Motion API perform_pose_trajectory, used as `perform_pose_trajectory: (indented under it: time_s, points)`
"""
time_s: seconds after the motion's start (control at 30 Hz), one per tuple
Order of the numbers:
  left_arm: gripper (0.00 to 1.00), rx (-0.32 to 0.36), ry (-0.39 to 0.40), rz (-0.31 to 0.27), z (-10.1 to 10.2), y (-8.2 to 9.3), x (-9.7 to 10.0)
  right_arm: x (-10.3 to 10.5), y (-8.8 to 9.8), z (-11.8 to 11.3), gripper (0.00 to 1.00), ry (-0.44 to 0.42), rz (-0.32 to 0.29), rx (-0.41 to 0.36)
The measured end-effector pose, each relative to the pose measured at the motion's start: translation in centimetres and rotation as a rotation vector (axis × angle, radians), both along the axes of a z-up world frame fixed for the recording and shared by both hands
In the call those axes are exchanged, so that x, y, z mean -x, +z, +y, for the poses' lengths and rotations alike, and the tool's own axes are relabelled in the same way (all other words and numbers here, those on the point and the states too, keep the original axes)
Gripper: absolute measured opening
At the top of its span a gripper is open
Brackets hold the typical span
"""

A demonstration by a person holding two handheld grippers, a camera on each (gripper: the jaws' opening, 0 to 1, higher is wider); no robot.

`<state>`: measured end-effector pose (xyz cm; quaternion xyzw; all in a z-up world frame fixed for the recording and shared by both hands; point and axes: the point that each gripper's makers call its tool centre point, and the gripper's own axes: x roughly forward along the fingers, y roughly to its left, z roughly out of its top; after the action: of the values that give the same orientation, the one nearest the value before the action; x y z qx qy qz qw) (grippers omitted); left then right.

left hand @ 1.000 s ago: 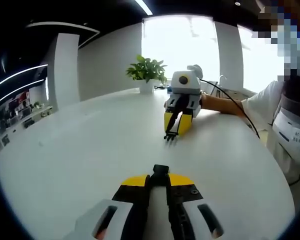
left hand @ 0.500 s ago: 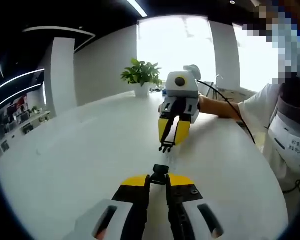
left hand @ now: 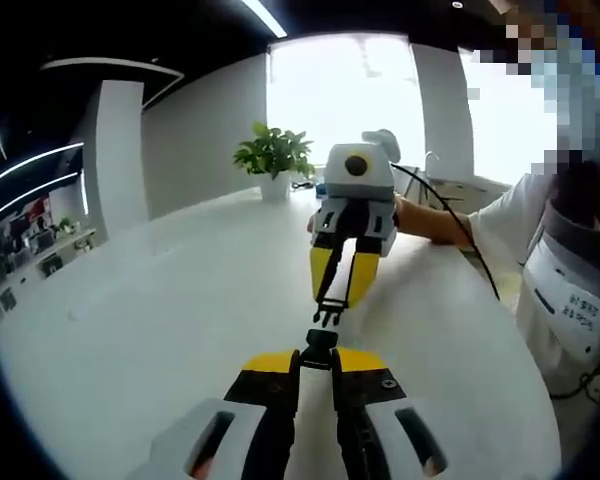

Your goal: Snap the two parts of the plastic buckle together until the buckle closes and remains connected.

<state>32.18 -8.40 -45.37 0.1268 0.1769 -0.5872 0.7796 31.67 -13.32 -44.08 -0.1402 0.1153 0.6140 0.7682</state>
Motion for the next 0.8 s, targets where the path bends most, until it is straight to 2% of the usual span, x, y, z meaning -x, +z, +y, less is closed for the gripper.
perform_pose_trajectory:
  time_s: [0.17, 0.37, 0.8]
  points:
    - [0.12, 0.004, -0.009, 0.002, -0.08, -0.01, 0.34, 0.26, 0.19, 0.24, 0.11, 0.01, -0.002, -0.005]
    - [0.12, 0.015, -0.019, 0.02, -0.17, -0.04, 0.43, 0.28, -0.44, 0.2, 0.11, 0.01, 0.004, 0.013]
    - [0.12, 0.014, -0.02, 0.013, -0.31, 0.08, 0.37, 0.52, -0.78, 0.33, 0.11, 0.021, 0.003, 0.032]
